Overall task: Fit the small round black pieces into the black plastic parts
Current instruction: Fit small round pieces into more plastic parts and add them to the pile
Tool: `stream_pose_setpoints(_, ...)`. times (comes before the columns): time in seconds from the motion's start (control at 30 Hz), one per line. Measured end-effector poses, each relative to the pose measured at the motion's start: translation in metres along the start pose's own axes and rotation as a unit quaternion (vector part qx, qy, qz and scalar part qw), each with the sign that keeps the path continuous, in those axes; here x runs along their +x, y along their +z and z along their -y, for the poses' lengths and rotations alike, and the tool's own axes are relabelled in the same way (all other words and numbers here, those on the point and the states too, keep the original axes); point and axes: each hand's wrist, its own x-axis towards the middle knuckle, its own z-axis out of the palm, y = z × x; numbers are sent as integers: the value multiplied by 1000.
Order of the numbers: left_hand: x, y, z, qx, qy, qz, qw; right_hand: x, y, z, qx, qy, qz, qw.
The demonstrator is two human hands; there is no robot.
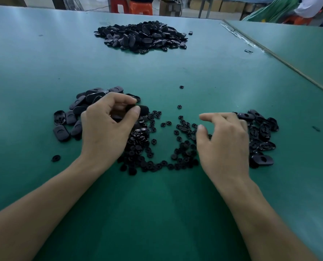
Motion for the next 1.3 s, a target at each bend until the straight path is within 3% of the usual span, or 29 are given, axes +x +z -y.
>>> stream_pose_setpoints(0.1,4,-5,3,66,-4,-15,998,1,-4,-7,-112,69,62,989)
stream_pose_setpoints(0.2,10,-12,5,116,-19,-39,992,2,-6,-11,-140,107,101,979)
stream_pose_setpoints(0.6,17,-16,15,242,-53,-28,968,5,-9,-15,-90,95,61,990)
stream_pose_setpoints(0.8,18,-16,21,233,-66,-40,969,6,-8,-19,-93,85,57,990)
stream_pose_setpoints(1.0,15,-13,15,217,-10,-28,976,8,-6,-20,-57,72,-2,996)
stream_pose_setpoints(1.13,4,-8,2,203,57,4,978,9,-7,-19,22,16,-55,998)
stream_pose_setpoints(1.3,-15,4,-17,106,101,49,988,8,-4,-11,138,-52,-81,986)
